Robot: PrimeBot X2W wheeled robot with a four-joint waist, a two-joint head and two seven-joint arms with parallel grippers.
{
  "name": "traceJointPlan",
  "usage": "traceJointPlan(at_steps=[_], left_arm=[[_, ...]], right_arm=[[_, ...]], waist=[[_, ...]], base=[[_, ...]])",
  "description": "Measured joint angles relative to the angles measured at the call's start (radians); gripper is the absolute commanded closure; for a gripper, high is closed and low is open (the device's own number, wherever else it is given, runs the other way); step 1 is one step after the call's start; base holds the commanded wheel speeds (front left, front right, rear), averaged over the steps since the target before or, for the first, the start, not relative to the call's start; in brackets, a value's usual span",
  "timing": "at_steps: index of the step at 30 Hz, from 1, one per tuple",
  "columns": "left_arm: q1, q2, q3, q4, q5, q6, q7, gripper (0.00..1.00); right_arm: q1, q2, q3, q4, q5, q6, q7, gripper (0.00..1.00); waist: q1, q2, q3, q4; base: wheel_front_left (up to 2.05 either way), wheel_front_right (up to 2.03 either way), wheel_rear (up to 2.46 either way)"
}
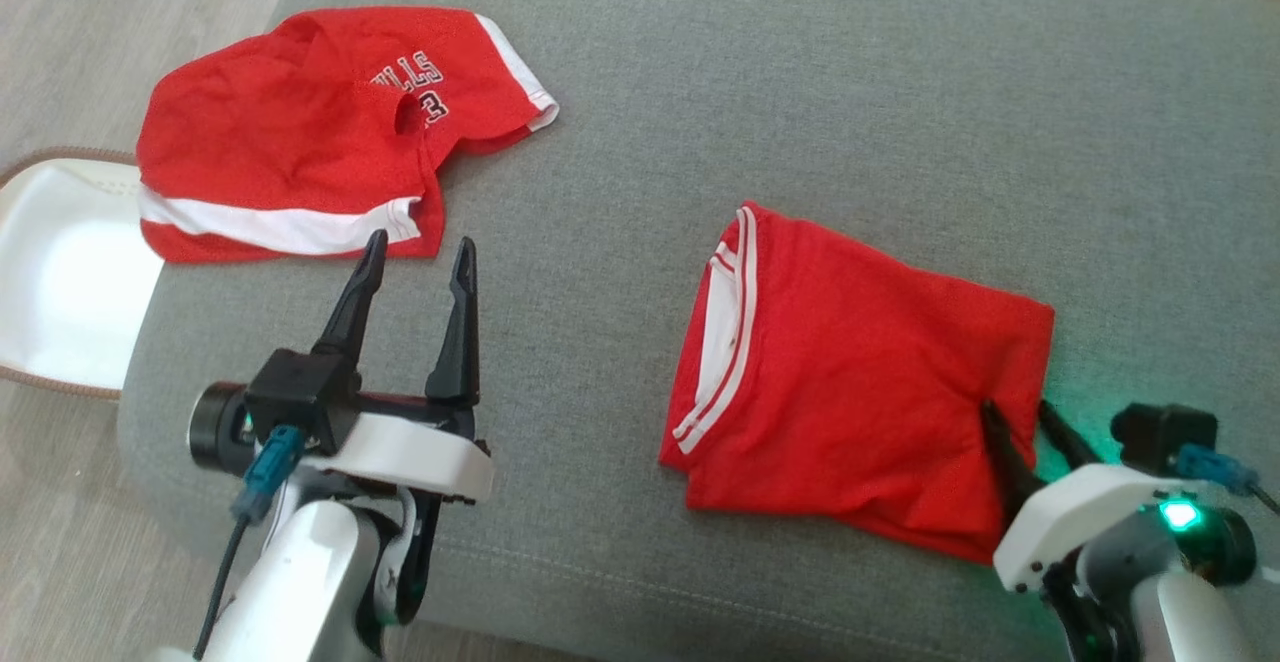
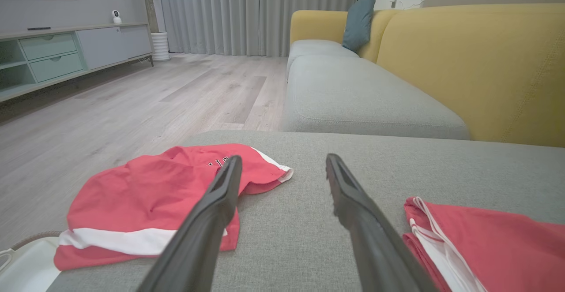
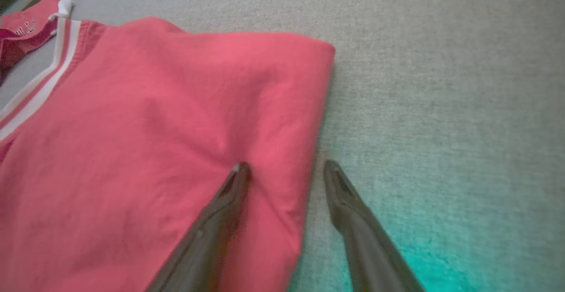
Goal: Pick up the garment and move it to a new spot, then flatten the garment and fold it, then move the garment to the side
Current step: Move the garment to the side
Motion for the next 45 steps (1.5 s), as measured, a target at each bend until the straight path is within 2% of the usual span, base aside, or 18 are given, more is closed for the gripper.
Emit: traceJointPlan(at_steps=[5, 10, 14, 16, 24, 29, 35, 45], left_arm=[[0.0, -0.002, 0.005, 0.004, 0.013, -0.007, 0.0, 0.0], [0.004, 0.0, 0.016, 0.003, 0.017, -0.008, 0.0, 0.0], [0.008, 0.002, 0.017, -0.007, 0.017, -0.016, 0.0, 0.0], [0.012, 0.006, 0.016, -0.02, 0.022, -0.017, 0.0, 0.0], [-0.022, 0.028, -0.002, -0.056, 0.054, -0.043, 0.012, 0.0], [-0.101, 0.031, -0.025, -0.081, 0.077, -0.059, 0.037, 0.0], [-0.197, 0.035, -0.051, -0.108, 0.109, -0.079, 0.055, 0.0], [-0.287, 0.04, -0.063, -0.121, 0.133, -0.104, 0.063, 0.0]], right_arm=[[-0.01, 0.001, 0.029, -0.013, 0.007, 0.0, 0.012, 1.0], [-0.008, 0.001, 0.065, -0.056, -0.003, 0.0, 0.005, 1.0], [-0.013, -0.004, 0.116, -0.07, -0.003, 0.0, 0.003, 1.0], [-0.036, -0.017, 0.155, -0.064, -0.002, 0.0, 0.002, 1.0], [-0.219, -0.125, 0.198, -0.012, 0.018, 0.0, -0.036, 1.0], [-0.333, -0.232, 0.162, 0.03, 0.024, 0.0, -0.059, 1.0], [-0.437, -0.351, 0.062, 0.002, 0.013, 0.0, -0.065, 1.0], [-0.493, -0.409, -0.072, -0.085, 0.006, 0.0, -0.019, 1.0]], waist=[[0.0, 0.0, 0.001, -0.011], [0.0, 0.0, -0.013, -0.063], [-0.0001, 0.0, -0.022, -0.136], [-0.0001, 0.0, -0.022, -0.203], [-0.0001, 0.0, 0.023, -0.376], [0.0001, 0.0, 0.104, -0.434], [0.0002, 0.0, 0.212, -0.474], [0.0001, 0.0, 0.336, -0.525]], base=[[0.0, 0.0, 0.0], [0.0, 0.0, 0.0], [0.0, 0.0, 0.0], [0.0, 0.0, 0.0], [0.0, 0.0, 0.0], [0.0, 0.0, 0.0], [0.0, 0.0, 0.0], [0.0, 0.0, 0.0]])
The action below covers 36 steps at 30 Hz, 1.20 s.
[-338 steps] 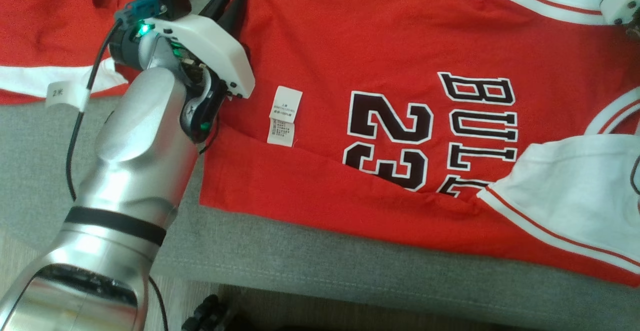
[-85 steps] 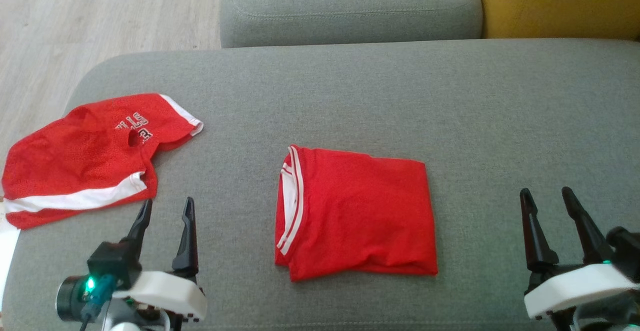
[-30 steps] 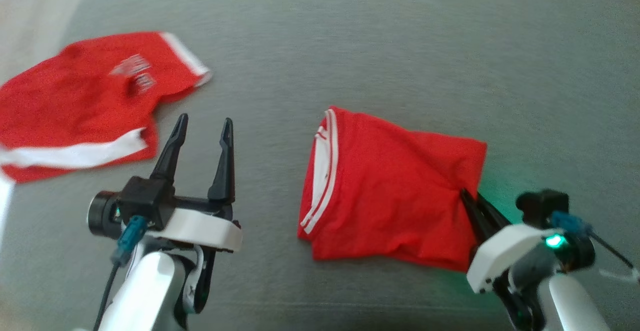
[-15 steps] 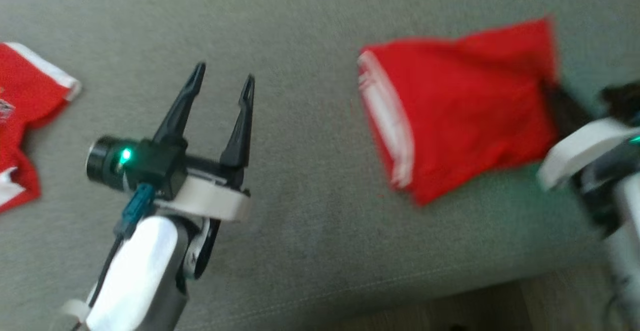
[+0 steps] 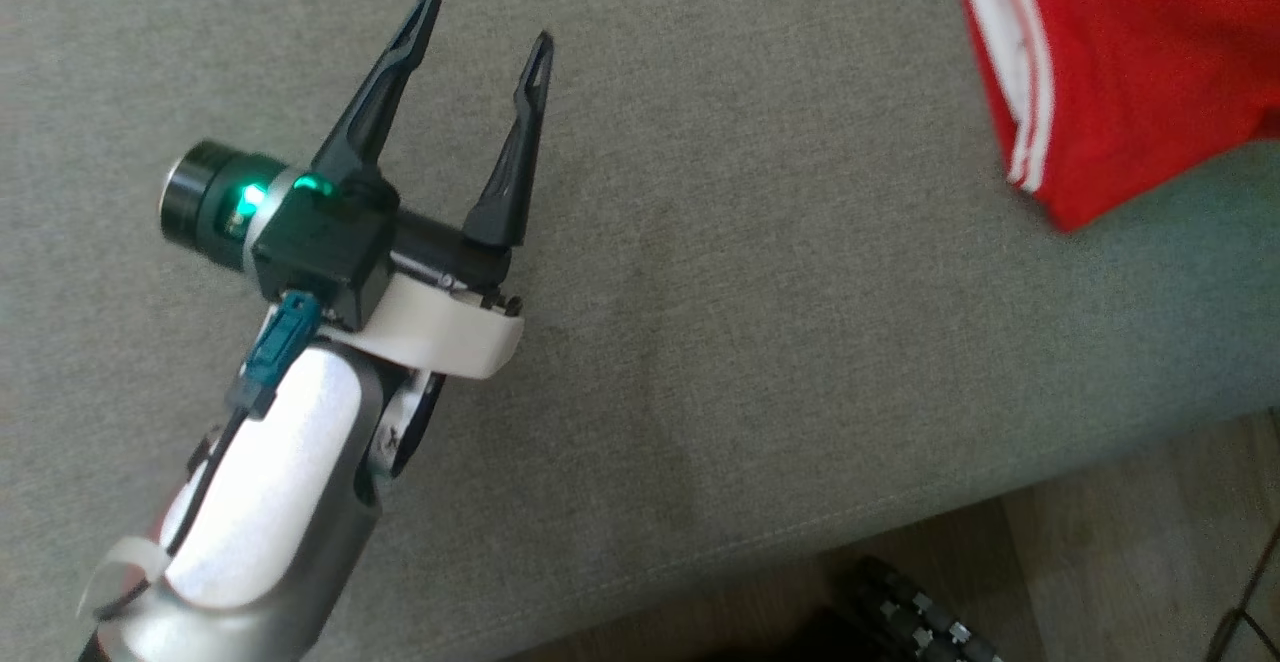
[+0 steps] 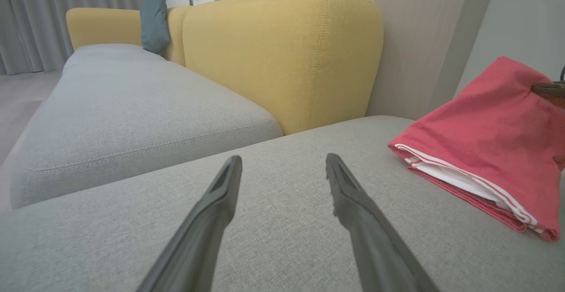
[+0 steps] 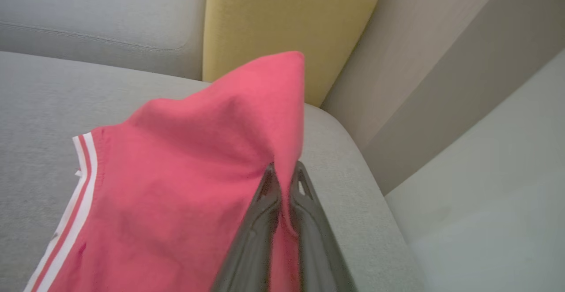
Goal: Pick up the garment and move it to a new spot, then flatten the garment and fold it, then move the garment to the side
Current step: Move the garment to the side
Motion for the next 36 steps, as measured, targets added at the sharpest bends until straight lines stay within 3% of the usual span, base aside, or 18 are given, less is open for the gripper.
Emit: traceJointPlan(at_steps=[16, 19, 28, 36], left_arm=[[-0.081, -0.001, -0.018, 0.015, 0.0, -0.017, -0.011, 0.0], [-0.084, -0.001, -0.018, 0.019, 0.0, -0.017, -0.019, 0.0], [-0.078, -0.001, -0.002, 0.046, -0.014, -0.008, -0.045, 0.0], [0.046, -0.004, 0.059, 0.081, -0.069, 0.04, -0.063, 0.0]], right_arm=[[-0.077, 0.006, -0.159, 0.061, -0.071, 0.0, -0.057, 0.98], [-0.082, 0.031, -0.184, 0.081, -0.09, 0.0, -0.068, 0.0], [-0.017, 0.171, -0.267, 0.1, -0.142, 0.0, -0.147, 0.0], [0.168, 0.332, -0.216, -0.06, -0.159, 0.0, -0.26, 0.0]], waist=[[0.0, 0.0, 0.112, 0.032], [-0.0001, 0.0, 0.124, 0.046], [-0.0001, 0.0, 0.101, 0.068], [-0.0002, 0.0, -0.004, 0.091]], base=[[0.0, 0.0, 0.0], [0.0, 0.0, 0.0], [0.0, 0.0, 0.0], [0.0, 0.0, 0.0]])
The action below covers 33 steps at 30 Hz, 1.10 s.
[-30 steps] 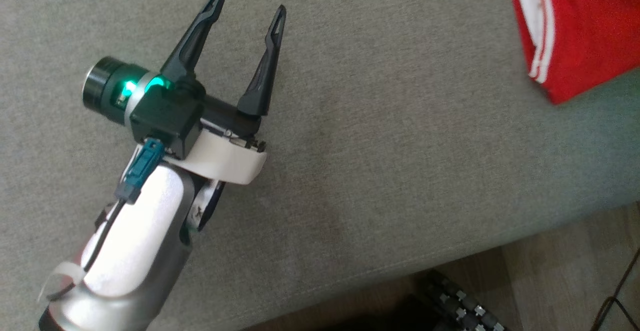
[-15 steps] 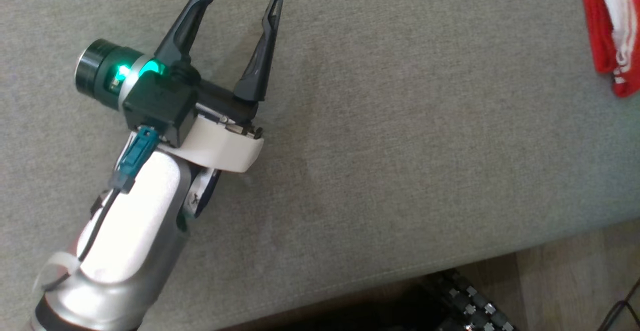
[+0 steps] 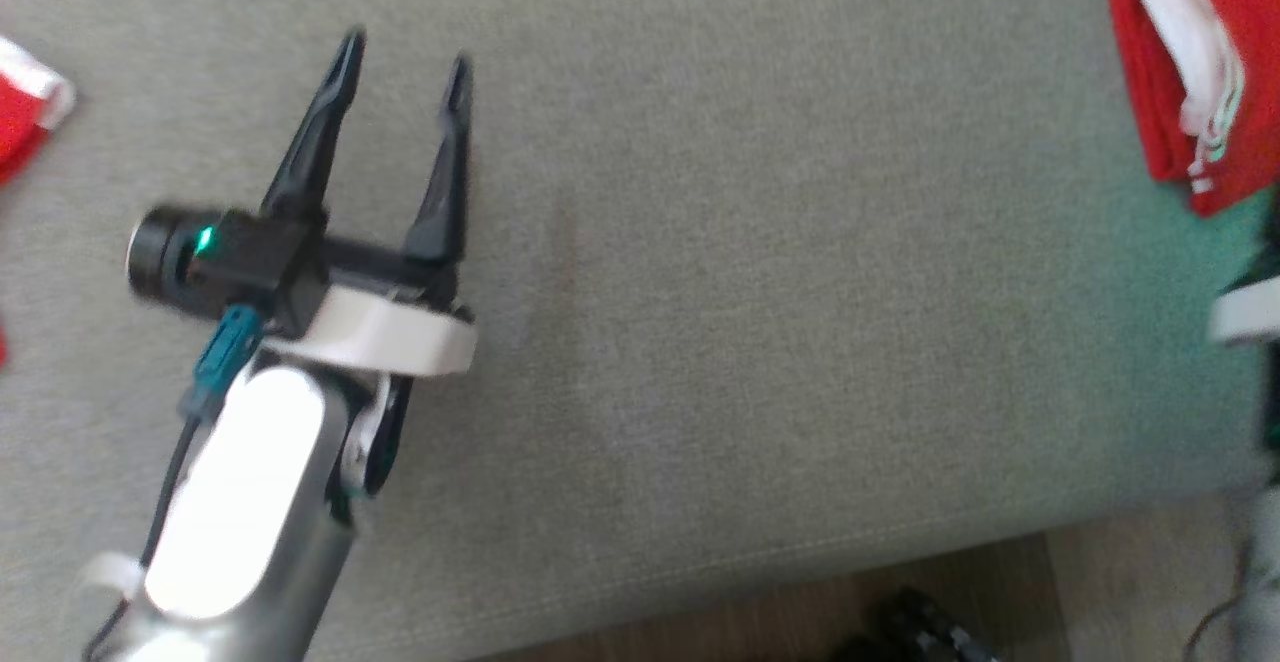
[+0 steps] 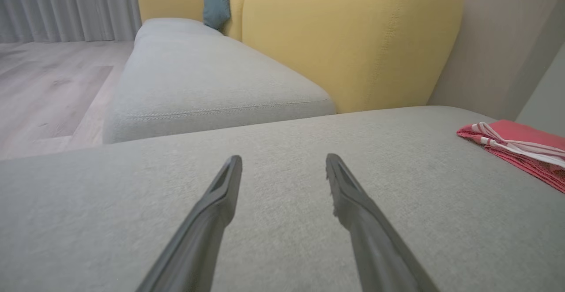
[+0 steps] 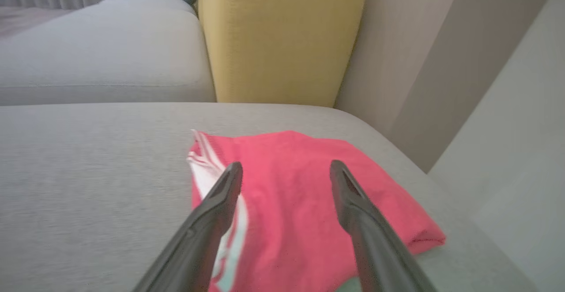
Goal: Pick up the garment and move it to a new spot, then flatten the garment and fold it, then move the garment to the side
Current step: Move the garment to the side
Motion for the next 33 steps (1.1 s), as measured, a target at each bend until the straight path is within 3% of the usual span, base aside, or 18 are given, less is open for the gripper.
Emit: traceJointPlan(at_steps=[3, 9, 14, 24, 33], left_arm=[[0.062, -0.002, 0.028, 0.012, -0.02, 0.015, 0.0, 0.0], [0.147, -0.009, 0.105, -0.001, -0.039, 0.03, -0.005, 0.0], [0.209, -0.011, 0.18, -0.005, -0.063, -0.016, -0.007, 0.0], [0.333, -0.018, 0.267, 0.018, -0.064, -0.13, -0.007, 0.0], [0.427, -0.04, 0.28, 0.048, -0.028, -0.173, -0.007, 0.0]], right_arm=[[0.075, 0.051, 0.065, -0.065, -0.008, 0.0, -0.008, 0.0], [0.17, 0.077, 0.174, -0.132, 0.011, 0.0, -0.009, 0.0], [0.195, 0.086, 0.243, -0.152, 0.028, 0.0, -0.007, 0.0], [0.294, 0.094, 0.253, -0.176, 0.028, 0.0, 0.024, 0.0], [0.402, 0.1, 0.253, -0.206, 0.037, 0.0, 0.065, 0.0]], waist=[[0.0, 0.0, -0.052, 0.018], [0.0, 0.0, -0.14, 0.081], [-0.0001, 0.0, -0.196, 0.142], [-0.0001, 0.0, -0.305, 0.206], [0.0, 0.0, -0.399, 0.213]], base=[[0.0, 0.0, 0.0], [0.0, 0.0, 0.0], [0.0, 0.0, 0.0], [0.0, 0.0, 0.0], [0.0, 0.0, 0.0]])
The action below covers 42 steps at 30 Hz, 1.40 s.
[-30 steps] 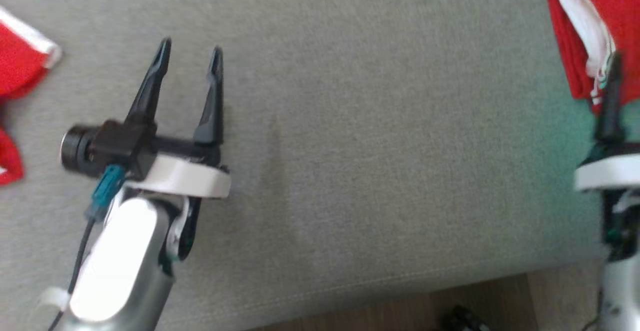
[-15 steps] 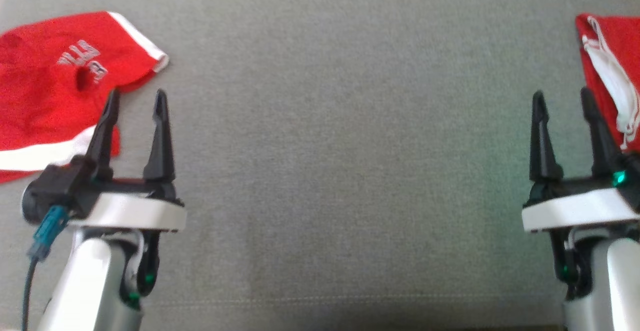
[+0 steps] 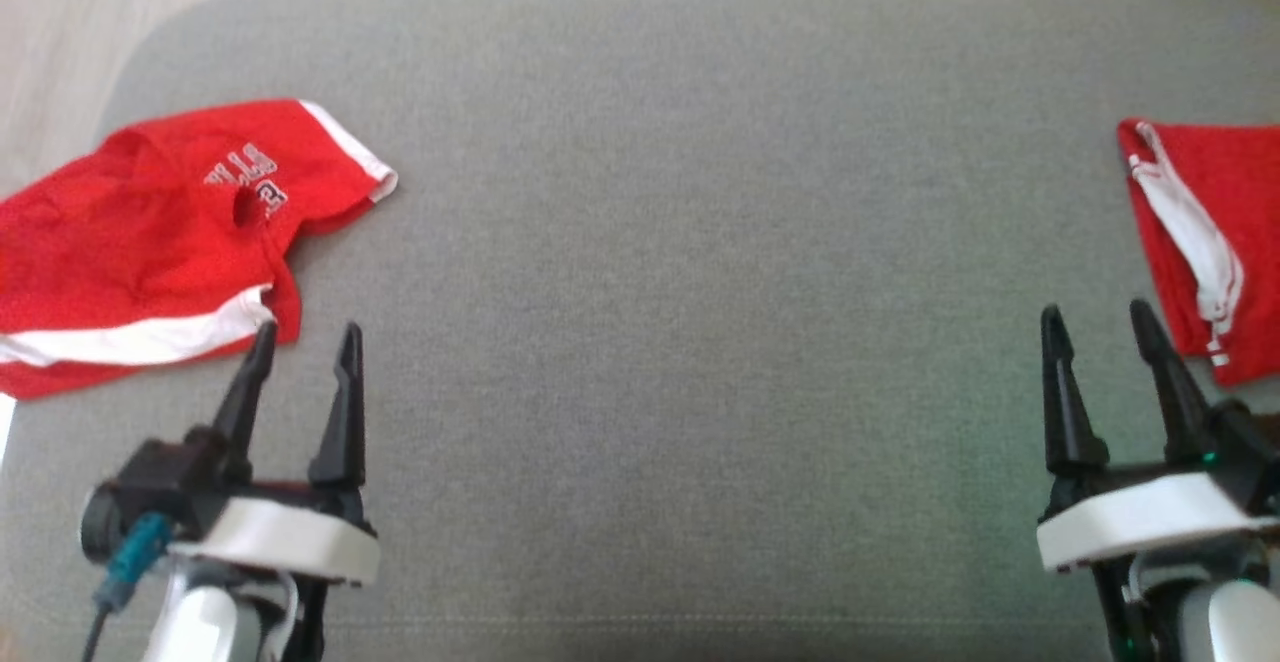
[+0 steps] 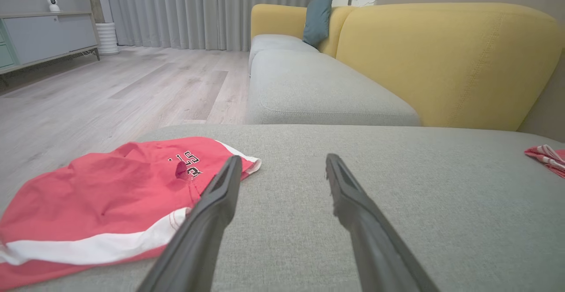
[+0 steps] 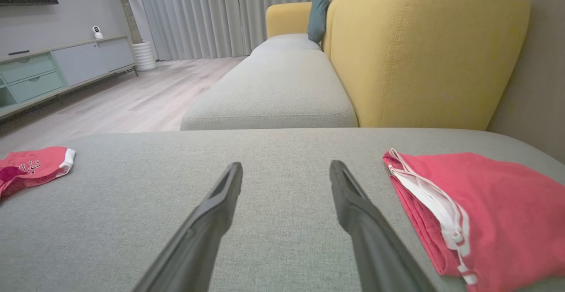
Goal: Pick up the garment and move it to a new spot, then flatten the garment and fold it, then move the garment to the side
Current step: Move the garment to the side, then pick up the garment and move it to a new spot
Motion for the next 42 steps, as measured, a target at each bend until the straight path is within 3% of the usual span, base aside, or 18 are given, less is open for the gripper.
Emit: traceJointPlan(at_steps=[17, 42], left_arm=[[0.125, -0.018, -0.003, 0.052, 0.026, -0.006, 0.0, 0.0], [0.122, -0.013, -0.016, 0.035, 0.034, 0.019, 0.008, 0.0]], right_arm=[[0.124, 0.003, 0.028, -0.004, 0.022, 0.0, 0.037, 0.0], [0.125, 0.004, 0.027, -0.011, 0.034, 0.0, 0.043, 0.0]], waist=[[0.0, 0.0, -0.148, -0.023], [0.0001, 0.0, -0.142, -0.017]], base=[[0.0, 0.0, 0.0], [0.0, 0.0, 0.0]])
